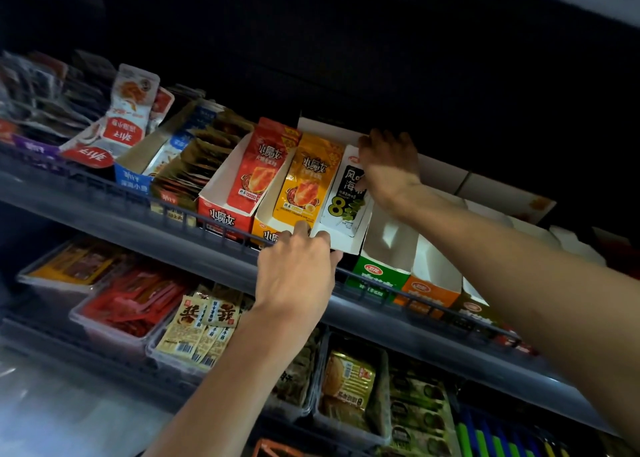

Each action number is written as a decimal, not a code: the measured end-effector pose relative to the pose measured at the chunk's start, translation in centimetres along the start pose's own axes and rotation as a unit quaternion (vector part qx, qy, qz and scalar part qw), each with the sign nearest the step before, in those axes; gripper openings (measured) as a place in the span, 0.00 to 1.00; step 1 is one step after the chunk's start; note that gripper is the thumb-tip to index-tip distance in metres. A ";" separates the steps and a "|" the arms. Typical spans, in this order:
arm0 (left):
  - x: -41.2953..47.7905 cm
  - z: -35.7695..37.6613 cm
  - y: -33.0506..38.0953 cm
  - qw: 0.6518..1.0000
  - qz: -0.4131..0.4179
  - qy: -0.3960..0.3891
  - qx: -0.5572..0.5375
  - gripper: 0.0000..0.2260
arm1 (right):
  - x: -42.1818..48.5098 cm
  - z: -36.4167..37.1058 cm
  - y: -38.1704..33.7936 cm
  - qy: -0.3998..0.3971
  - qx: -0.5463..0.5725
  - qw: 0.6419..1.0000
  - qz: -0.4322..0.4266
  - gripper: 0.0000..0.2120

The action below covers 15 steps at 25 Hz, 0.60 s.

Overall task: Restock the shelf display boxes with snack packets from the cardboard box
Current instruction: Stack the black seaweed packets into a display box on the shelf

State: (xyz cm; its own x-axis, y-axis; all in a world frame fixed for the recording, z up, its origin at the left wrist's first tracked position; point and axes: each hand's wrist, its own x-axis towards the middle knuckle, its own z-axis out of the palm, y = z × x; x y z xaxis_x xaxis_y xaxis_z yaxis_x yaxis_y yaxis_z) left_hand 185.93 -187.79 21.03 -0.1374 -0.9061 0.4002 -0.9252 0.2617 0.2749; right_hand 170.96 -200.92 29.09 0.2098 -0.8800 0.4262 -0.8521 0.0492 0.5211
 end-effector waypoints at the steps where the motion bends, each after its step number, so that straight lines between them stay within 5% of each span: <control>1: 0.0 0.0 0.0 1.000 0.000 -0.001 -0.003 0.16 | 0.1 0.0 0.0 -0.002 -0.006 1.000 -0.003 0.32; 10: -0.4 -0.2 0.1 1.000 0.012 -0.009 0.000 0.16 | -1.1 0.5 0.4 -0.020 0.116 0.991 0.059 0.37; 15: -0.8 -0.6 0.5 1.000 0.006 -0.006 -0.023 0.20 | -4.3 -1.5 0.4 0.062 0.194 0.976 0.073 0.36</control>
State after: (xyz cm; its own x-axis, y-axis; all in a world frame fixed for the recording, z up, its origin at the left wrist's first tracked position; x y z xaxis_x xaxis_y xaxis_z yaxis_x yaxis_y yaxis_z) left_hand 185.79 -186.71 21.32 -0.1522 -0.9070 0.3927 -0.9067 0.2863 0.3098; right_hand 170.41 -196.44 28.58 0.1092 -0.8117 0.5738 -0.9896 -0.0345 0.1396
